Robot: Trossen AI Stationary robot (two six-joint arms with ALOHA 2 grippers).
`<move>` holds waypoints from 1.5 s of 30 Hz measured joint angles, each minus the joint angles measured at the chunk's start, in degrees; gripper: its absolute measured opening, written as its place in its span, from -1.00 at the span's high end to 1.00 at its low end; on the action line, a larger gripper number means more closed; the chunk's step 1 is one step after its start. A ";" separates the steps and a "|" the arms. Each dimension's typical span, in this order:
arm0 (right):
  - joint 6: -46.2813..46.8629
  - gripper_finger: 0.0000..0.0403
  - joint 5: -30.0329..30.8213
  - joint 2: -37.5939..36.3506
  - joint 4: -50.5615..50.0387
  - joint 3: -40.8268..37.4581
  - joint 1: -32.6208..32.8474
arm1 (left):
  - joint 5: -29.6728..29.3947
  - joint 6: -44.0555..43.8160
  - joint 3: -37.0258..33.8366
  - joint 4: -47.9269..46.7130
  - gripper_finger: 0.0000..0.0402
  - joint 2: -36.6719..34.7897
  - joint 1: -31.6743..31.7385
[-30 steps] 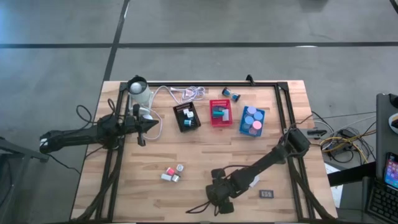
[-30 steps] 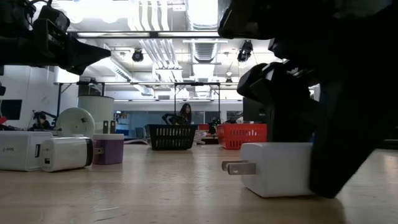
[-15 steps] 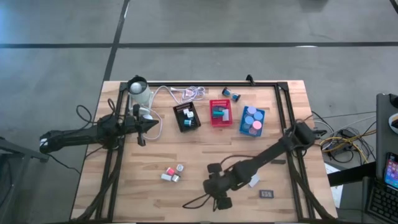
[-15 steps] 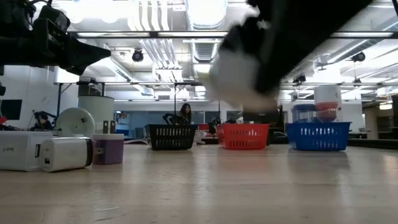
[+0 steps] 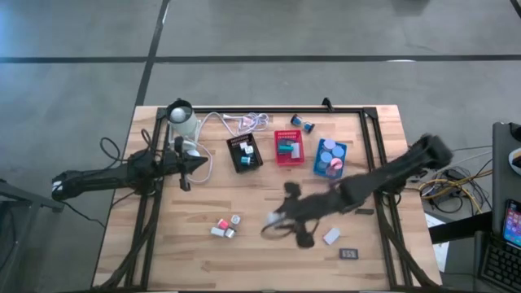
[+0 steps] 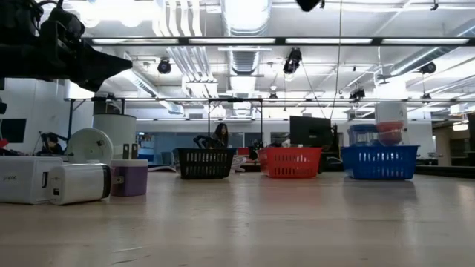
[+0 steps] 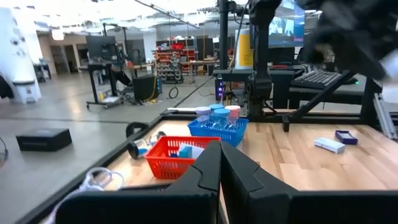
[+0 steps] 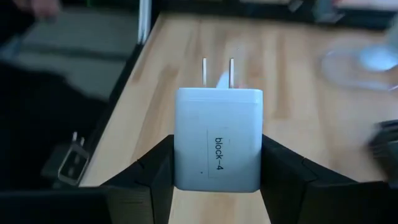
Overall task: Pick & Place Office items
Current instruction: Put the bottom white charger adapter into the black bin
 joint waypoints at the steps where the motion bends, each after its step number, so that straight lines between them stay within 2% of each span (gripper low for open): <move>1: -0.15 0.16 0.21 -2.73 1.82 -2.07 -0.61 | 0.03 -0.67 0.00 -0.27 0.97 0.00 -0.01; 11: -2.14 0.16 5.17 -27.52 21.66 -25.54 -4.59 | 0.87 -1.23 0.00 -2.21 0.97 0.00 -0.01; 15: -2.09 0.16 8.65 -34.87 23.23 -32.18 -4.94 | 1.07 0.38 0.00 -2.86 0.97 0.00 -0.02; 25: -6.71 0.16 9.08 -51.99 23.49 -42.17 -6.46 | 1.11 3.78 0.00 -3.07 0.97 0.00 0.00; 33: -10.39 0.16 8.31 -59.94 22.26 -46.30 -13.34 | 1.16 1.89 0.00 -3.23 0.97 0.00 0.00; 38: -13.22 0.16 1.15 -63.26 31.90 -51.75 -16.11 | 1.17 1.92 0.00 -2.97 0.97 0.00 0.00; 45: -13.98 0.16 2.50 -66.91 32.28 -56.73 -16.87 | 1.16 1.95 0.02 -0.98 0.97 -0.02 0.00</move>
